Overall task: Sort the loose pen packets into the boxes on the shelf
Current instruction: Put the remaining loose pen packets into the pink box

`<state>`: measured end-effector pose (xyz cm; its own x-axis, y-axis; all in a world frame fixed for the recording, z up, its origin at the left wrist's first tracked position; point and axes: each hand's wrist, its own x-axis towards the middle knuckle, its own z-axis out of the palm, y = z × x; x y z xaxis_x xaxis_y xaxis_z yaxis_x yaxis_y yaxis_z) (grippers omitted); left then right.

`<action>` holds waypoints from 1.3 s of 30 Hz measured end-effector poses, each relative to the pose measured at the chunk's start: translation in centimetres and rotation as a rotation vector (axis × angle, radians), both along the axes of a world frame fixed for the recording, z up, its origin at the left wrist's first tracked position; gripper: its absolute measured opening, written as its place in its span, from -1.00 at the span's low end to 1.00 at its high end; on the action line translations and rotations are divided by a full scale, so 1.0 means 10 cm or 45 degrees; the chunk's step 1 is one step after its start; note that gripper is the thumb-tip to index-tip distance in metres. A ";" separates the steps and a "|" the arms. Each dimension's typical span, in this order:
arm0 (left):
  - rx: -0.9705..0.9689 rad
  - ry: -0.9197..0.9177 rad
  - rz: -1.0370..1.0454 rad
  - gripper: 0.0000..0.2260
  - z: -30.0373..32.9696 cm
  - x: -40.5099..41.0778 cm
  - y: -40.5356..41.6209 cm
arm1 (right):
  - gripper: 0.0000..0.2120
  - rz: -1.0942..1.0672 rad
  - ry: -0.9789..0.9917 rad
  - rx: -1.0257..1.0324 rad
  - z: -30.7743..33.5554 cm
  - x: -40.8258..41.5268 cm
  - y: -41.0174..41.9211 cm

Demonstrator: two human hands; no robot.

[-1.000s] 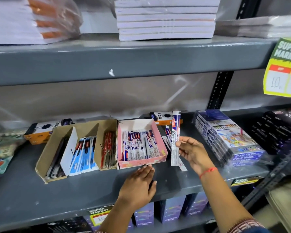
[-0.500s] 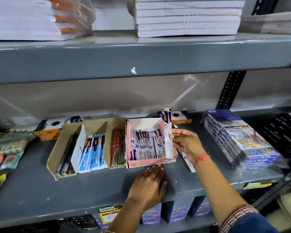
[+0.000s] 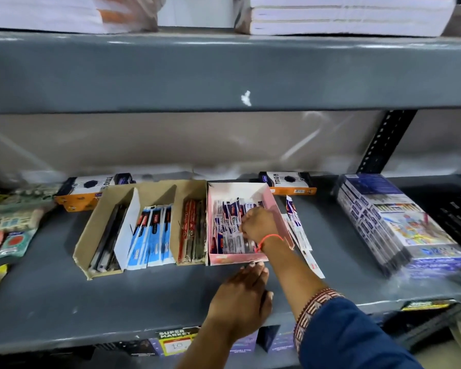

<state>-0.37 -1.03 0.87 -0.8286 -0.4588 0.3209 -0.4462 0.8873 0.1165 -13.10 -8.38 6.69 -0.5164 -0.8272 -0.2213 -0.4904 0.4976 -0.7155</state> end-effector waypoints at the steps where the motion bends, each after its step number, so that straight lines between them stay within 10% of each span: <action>1: 0.007 -0.008 0.007 -0.61 0.01 0.00 0.00 | -0.75 0.010 0.064 0.005 0.01 0.01 0.01; 10: 0.112 0.022 0.031 -0.63 0.03 0.01 -0.01 | -0.75 -0.384 0.283 -0.320 0.21 -0.37 0.39; 15: 0.182 -0.105 0.042 -0.51 -0.05 0.00 -0.04 | -0.77 -0.308 0.374 0.112 -0.04 -0.68 0.78; 22: 0.197 -0.124 0.071 -0.51 -0.07 0.01 -0.06 | -0.74 -0.397 0.154 0.088 -0.14 -0.79 0.79; 39: 0.161 -0.169 0.080 -0.50 -0.09 -0.01 -0.08 | -0.81 -0.336 -1.175 -0.721 0.33 -0.62 1.20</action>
<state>-0.46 -1.78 -0.07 -0.8282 -0.5408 0.1469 -0.5193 0.8392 0.1617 -19.30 3.65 10.00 -0.5230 -0.8190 -0.2363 0.4197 -0.0061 -0.9077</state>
